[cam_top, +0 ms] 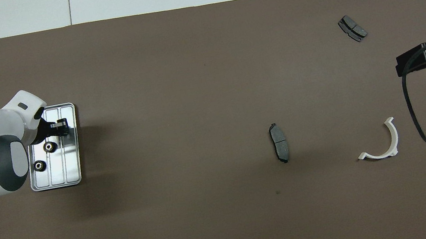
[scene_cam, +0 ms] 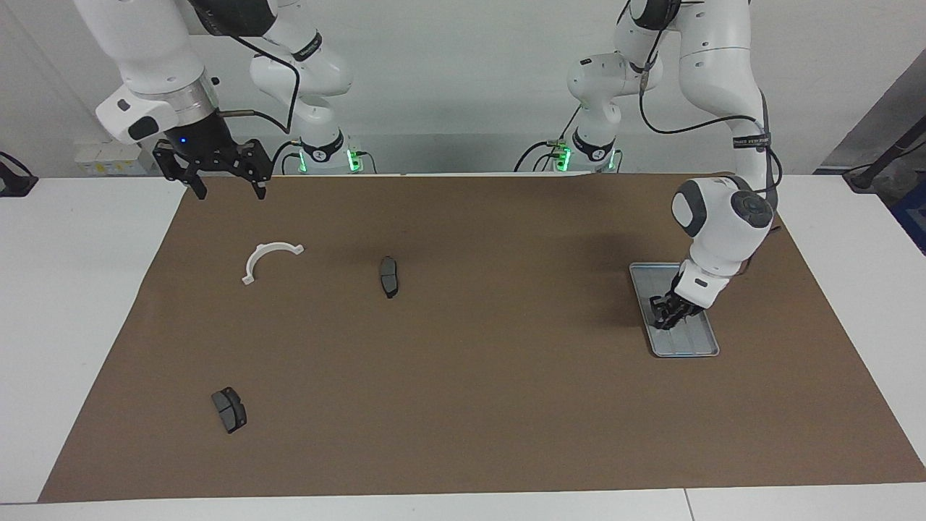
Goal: Place bearing gear from tray to pile
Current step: 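Lower the left gripper into the metal tray and grasp a black gear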
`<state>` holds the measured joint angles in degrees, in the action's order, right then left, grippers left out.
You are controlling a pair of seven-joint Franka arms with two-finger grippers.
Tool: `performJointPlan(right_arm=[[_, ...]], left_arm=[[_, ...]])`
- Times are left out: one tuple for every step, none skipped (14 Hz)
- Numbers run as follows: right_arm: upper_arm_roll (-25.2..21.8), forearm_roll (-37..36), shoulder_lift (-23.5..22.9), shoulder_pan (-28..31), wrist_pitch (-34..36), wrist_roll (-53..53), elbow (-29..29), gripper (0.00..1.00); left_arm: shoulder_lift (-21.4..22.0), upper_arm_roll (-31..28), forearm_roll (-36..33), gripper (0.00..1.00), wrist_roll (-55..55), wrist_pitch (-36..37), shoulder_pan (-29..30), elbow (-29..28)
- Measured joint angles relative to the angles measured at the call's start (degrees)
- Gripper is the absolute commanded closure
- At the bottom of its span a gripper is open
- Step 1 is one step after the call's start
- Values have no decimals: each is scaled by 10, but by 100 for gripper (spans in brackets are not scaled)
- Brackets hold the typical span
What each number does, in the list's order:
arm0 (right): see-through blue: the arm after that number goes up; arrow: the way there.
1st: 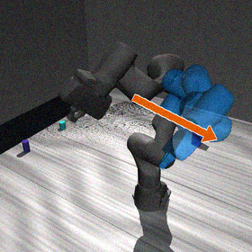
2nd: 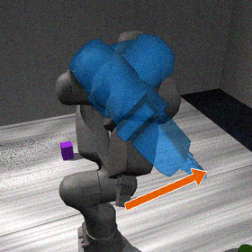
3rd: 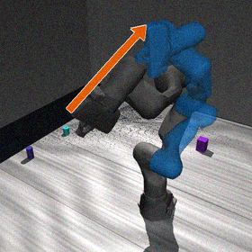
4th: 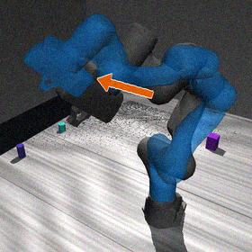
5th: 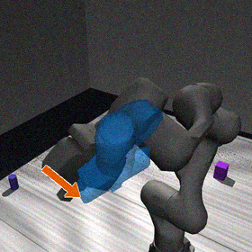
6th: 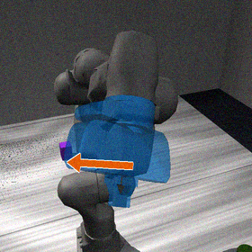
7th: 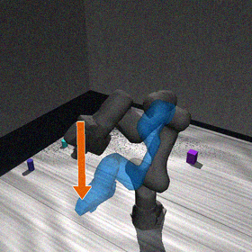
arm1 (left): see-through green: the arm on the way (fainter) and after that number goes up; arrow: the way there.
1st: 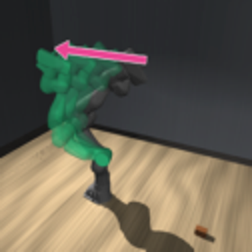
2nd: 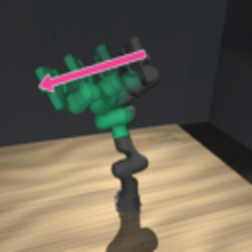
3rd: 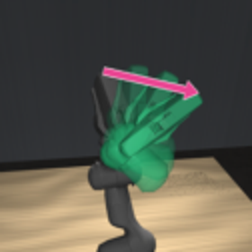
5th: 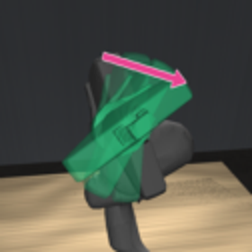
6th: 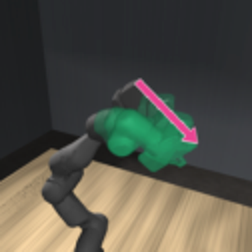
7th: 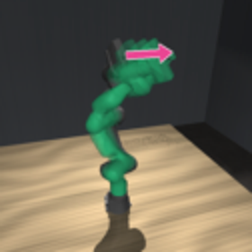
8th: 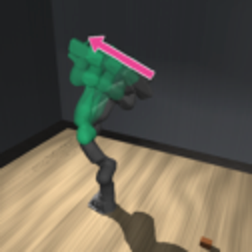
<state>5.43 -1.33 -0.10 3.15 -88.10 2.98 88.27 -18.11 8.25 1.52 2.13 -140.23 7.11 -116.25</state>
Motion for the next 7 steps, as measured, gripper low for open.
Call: performJointPlan(right_arm=[[0, 0, 0, 0, 0, 0, 0, 0], [0, 0, 0, -1, 0, 0, 0, 0], [0, 0, 0, -1, 0, 0, 0, 0], [0, 0, 0, -2, 0, 0, 0, 0], [0, 0, 0, -2, 0, 0, 0, 0], [0, 0, 0, -3, 0, 0, 0, 0], [0, 0, 0, -3, 0, 0, 0, 0]], left_arm=[[0, 0, 0, 93, 0, -1, 0, 0], [0, 1, 0, 94, 0, -1, 0, 0], [0, 2, 0, 95, 0, -1, -1, 2], [0, 3, 0, 96, 0, -1, -1, 7], [0, 4, 0, 96, 0, 3, -3, 17], [0, 5, 0, 96, 0, 12, -7, 31], [1, 5, 0, 96, 3, 27, -13, 48]])
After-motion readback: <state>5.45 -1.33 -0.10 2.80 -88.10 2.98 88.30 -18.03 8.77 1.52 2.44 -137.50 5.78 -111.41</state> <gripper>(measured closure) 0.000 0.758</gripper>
